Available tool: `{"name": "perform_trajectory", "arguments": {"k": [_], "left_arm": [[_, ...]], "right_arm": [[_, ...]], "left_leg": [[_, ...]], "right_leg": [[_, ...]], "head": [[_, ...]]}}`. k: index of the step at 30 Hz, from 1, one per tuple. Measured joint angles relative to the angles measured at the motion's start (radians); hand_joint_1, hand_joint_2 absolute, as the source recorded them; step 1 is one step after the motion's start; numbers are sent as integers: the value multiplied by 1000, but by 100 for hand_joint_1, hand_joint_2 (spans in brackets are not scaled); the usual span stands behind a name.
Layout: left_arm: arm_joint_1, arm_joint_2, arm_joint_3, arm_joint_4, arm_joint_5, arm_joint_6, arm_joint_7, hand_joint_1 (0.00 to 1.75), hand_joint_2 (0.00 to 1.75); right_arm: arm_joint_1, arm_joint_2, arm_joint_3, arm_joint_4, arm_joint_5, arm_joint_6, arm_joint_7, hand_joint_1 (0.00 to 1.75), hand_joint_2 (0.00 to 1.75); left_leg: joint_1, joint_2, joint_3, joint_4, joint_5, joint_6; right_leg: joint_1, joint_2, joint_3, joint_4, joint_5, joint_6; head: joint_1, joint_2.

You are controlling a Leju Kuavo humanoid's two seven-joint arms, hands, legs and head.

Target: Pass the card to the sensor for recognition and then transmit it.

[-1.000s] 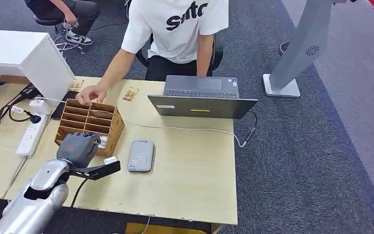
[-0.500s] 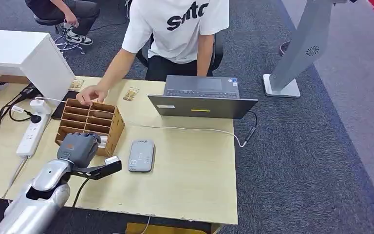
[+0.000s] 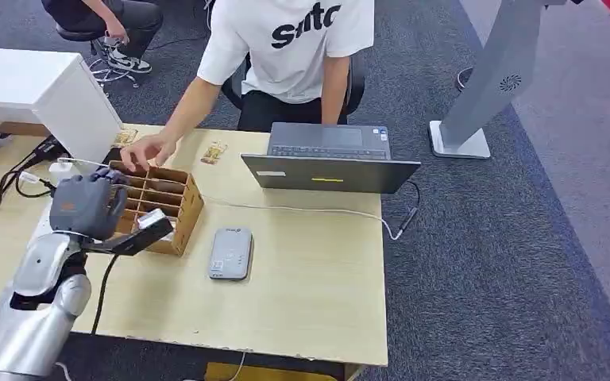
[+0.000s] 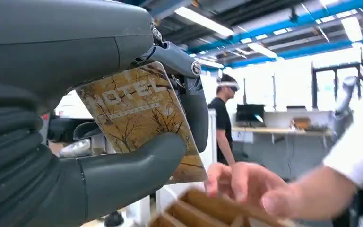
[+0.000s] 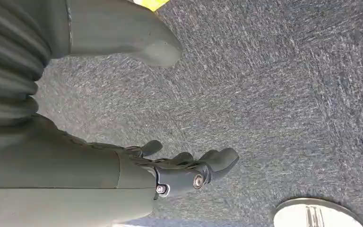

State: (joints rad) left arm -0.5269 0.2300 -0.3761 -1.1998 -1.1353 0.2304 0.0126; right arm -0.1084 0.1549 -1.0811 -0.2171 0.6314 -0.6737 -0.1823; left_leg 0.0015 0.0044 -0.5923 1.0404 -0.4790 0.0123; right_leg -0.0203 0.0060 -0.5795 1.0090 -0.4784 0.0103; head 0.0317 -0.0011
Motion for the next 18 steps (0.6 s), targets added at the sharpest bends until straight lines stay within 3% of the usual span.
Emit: {"name": "perform_trajectory", "arguments": {"k": [7, 14, 18], "left_arm": [[-67, 14, 104, -14, 10, 1, -1, 175, 175], [-114, 19, 132, -9, -26, 13, 7, 175, 175], [-182, 17, 157, 4, 13, 18, 0, 175, 175]], "right_arm": [[0, 1, 0, 0, 10, 1, 2, 0, 175], [-1, 3, 0, 0, 19, 0, 3, 0, 175], [-1, 3, 1, 0, 28, 0, 3, 0, 175]], "left_leg": [[0, 0, 0, 0, 0, 0], [0, 0, 0, 0, 0, 0], [0, 0, 0, 0, 0, 0]], "right_leg": [[0, 0, 0, 0, 0, 0], [0, 0, 0, 0, 0, 0], [0, 0, 0, 0, 0, 0]], "head": [[0, 0], [0, 0], [0, 0]]}}
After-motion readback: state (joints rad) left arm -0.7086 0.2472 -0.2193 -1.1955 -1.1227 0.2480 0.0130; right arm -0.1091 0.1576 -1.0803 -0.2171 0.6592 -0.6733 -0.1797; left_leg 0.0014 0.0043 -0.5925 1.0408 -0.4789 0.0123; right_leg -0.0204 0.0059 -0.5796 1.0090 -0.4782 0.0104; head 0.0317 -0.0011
